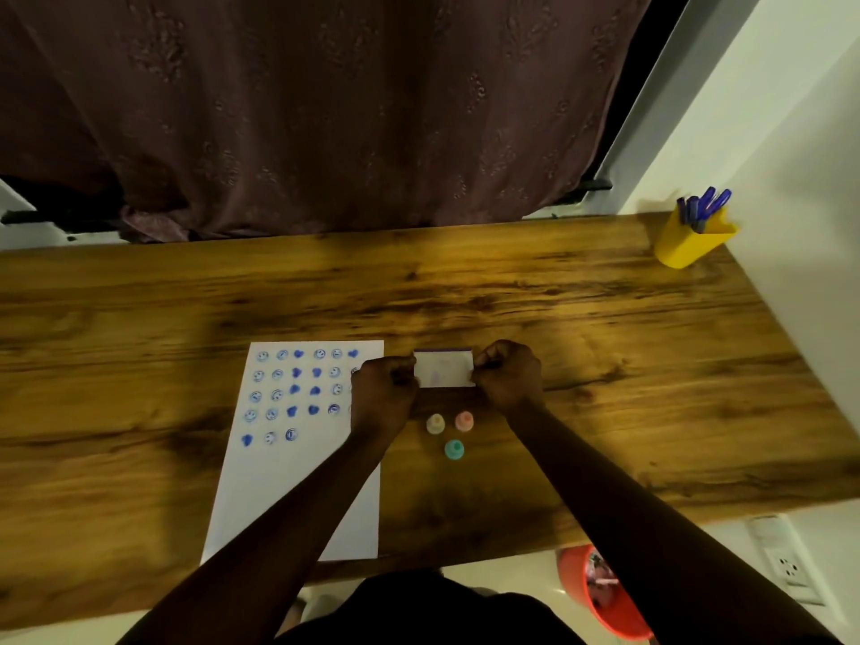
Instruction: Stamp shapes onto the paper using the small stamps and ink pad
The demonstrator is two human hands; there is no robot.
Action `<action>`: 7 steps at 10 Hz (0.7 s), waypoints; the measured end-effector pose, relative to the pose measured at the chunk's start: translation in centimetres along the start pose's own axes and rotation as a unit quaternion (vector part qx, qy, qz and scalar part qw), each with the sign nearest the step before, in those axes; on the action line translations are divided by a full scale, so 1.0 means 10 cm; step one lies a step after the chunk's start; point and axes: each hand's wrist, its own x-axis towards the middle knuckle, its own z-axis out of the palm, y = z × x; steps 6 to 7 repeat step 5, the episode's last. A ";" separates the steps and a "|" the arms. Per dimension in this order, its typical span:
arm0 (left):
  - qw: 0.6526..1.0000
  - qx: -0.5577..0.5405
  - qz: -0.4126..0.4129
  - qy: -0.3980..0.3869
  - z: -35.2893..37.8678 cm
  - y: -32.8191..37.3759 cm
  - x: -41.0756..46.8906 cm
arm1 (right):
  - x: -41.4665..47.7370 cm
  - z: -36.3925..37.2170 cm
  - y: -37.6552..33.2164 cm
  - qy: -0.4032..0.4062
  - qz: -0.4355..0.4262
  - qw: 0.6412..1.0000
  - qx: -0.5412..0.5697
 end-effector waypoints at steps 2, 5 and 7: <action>1.000 0.012 -0.001 -0.008 0.01 0.03 0.02 | 0.00 0.01 0.02 0.004 0.008 1.000 -0.009; 0.997 -0.039 0.048 0.056 -0.41 0.09 0.07 | -0.12 0.01 -0.16 0.055 -0.084 0.995 -0.014; 0.997 -0.039 0.048 0.056 -0.41 0.09 0.07 | -0.12 0.01 -0.16 0.055 -0.084 0.995 -0.014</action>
